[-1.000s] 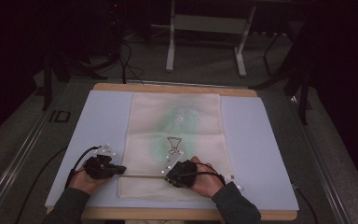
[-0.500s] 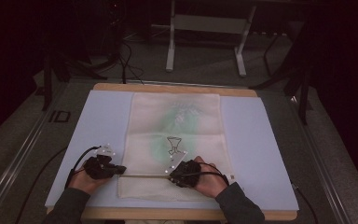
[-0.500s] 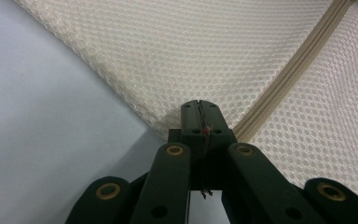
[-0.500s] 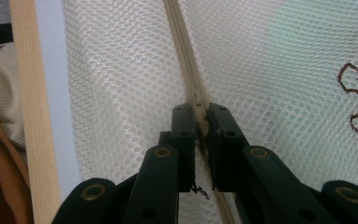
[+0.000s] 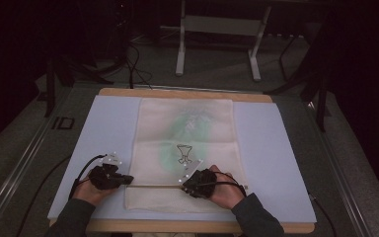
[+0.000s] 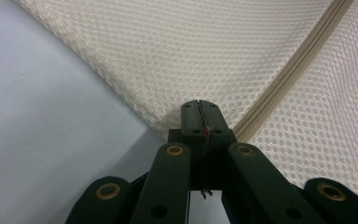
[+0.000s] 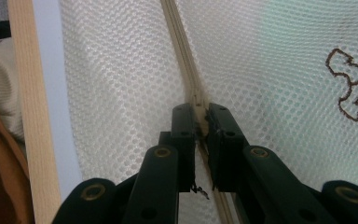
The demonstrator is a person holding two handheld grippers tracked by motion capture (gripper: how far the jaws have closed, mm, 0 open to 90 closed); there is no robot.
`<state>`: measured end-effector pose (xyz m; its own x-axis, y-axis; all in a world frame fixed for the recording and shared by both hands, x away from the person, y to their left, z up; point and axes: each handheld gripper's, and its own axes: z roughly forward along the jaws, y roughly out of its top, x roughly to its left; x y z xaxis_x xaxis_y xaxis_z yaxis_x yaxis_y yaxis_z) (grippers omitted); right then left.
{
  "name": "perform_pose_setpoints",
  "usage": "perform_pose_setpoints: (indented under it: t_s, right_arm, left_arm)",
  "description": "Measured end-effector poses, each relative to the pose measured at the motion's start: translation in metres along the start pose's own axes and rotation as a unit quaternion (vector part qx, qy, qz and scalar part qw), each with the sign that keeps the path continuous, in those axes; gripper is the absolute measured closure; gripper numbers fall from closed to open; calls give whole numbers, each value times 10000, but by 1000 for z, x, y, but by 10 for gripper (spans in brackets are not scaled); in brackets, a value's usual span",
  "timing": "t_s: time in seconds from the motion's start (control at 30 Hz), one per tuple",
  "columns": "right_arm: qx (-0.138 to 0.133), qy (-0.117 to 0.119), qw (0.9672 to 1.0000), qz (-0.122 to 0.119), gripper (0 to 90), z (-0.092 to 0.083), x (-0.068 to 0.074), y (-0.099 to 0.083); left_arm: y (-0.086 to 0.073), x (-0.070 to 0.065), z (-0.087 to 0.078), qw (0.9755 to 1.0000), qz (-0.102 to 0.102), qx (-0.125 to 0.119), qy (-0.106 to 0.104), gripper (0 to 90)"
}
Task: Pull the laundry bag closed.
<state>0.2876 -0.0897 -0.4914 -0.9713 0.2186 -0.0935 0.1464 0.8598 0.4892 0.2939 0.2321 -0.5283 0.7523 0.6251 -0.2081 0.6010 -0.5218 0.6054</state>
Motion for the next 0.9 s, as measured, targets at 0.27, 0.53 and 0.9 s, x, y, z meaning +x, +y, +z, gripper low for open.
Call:
perform_pose_setpoints:
  t_s: [0.27,0.53,0.9]
  right_arm:
    - [-30,4,10000,64,820,-4,-1,-4]
    - [16,-11,10000,65,820,-6,-1,-6]
    - [10,-36,9999,105,820,-12,-2,-13]
  left_arm:
    - [0,0,0,10000,-12,-4,4,900]
    - [0,0,0,10000,-12,2,2,900]
    - [0,0,0,10000,-25,-3,4,900]
